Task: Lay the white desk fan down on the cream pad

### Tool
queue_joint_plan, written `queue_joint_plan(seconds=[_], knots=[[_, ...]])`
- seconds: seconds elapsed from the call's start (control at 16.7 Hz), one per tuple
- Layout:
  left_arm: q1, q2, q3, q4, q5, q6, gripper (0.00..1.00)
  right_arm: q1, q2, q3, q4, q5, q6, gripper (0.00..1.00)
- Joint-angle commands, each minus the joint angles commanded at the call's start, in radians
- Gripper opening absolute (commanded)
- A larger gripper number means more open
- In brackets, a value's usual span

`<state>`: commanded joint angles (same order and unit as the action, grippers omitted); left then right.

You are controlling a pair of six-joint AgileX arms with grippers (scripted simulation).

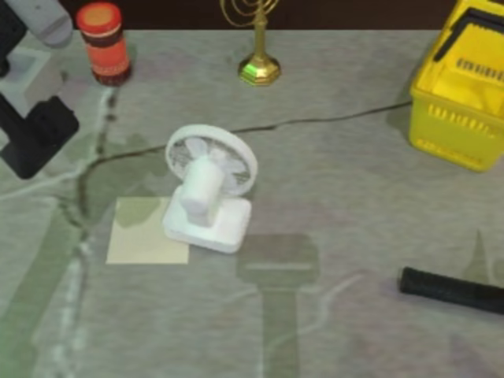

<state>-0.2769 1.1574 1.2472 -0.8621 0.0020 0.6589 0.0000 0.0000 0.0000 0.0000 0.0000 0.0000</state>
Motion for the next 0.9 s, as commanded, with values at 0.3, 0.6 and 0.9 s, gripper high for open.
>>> queue_joint_plan(seconds=[0.3, 0.6, 0.9], knots=[[-0.104, 0.458, 0.527, -0.331, -0.006, 0.255, 1.0, 0.0, 0.0, 0.0, 0.0, 0.0, 0.0, 1.0], [-0.192, 0.868, 0.965, -0.623, -0.016, 0.474, 1.0, 0.0, 0.0, 0.0, 0.0, 0.0, 0.0, 1.0], [-0.248, 1.154, 1.238, -0.824, -0.025, 0.621, 1.0, 0.0, 0.0, 0.0, 0.0, 0.0, 0.0, 1.0]])
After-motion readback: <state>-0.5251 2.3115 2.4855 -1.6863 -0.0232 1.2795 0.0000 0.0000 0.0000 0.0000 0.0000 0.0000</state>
